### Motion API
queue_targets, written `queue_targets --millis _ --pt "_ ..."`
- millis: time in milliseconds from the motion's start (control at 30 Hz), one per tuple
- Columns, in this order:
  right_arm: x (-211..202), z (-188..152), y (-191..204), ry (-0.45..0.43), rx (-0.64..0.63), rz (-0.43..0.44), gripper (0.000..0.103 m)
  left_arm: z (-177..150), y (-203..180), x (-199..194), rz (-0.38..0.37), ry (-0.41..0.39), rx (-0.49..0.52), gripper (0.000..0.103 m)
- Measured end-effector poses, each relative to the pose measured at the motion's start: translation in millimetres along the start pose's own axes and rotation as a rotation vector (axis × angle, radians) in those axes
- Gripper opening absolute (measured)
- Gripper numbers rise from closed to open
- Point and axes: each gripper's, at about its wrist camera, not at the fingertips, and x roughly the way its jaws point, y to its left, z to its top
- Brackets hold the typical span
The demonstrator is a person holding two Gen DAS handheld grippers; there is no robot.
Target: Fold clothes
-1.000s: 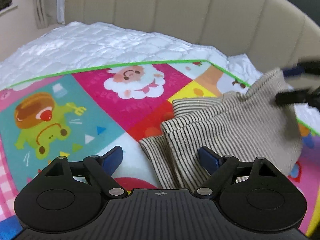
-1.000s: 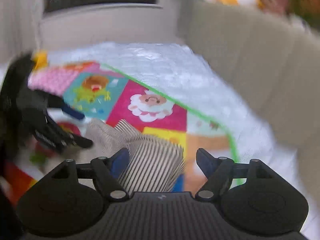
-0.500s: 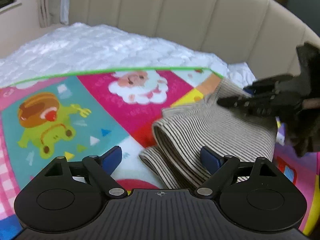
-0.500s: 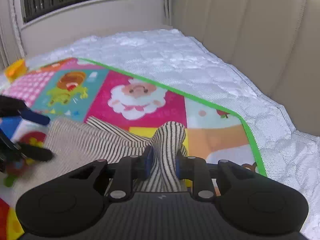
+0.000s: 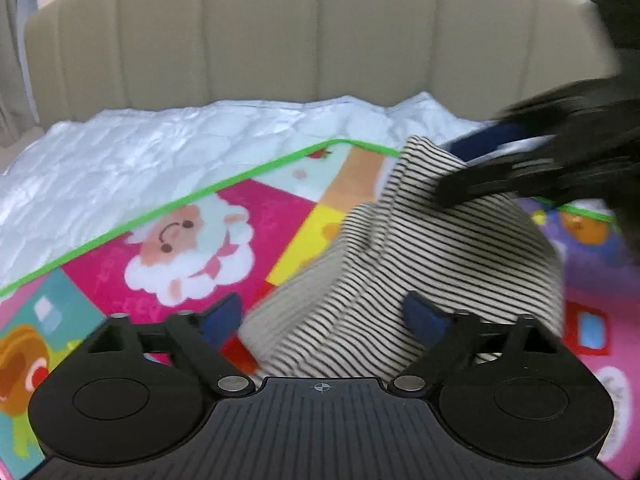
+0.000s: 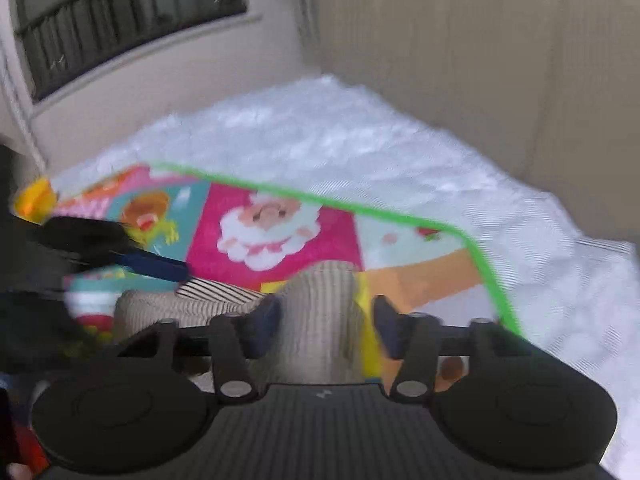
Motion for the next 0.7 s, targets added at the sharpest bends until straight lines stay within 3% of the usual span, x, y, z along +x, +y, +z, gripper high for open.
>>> queue_targets --millis 133,333,467,700 --pt "-40.2 -30.5 -5.9 0.049 0.177 0.05 0.062 -5.6 14.5 8.4 -0.018 0.011 -0.055 0.099" --pt "-4.6 -76.8 -15.5 0.18 0.601 0.19 0.066 -15.6 26.9 11.6 -0.069 0.034 -0.185 0.099" --pt "17.3 -98.0 -22.0 0.231 0.835 0.269 0.067 -19.3 29.5 10.1 -0.074 0.049 -0.188 0.099" --pt "17.9 -73.0 -30.2 0.22 0.702 0.22 0.059 -33.0 46.8 14.6 -0.164 0.063 -0.324 0.099"
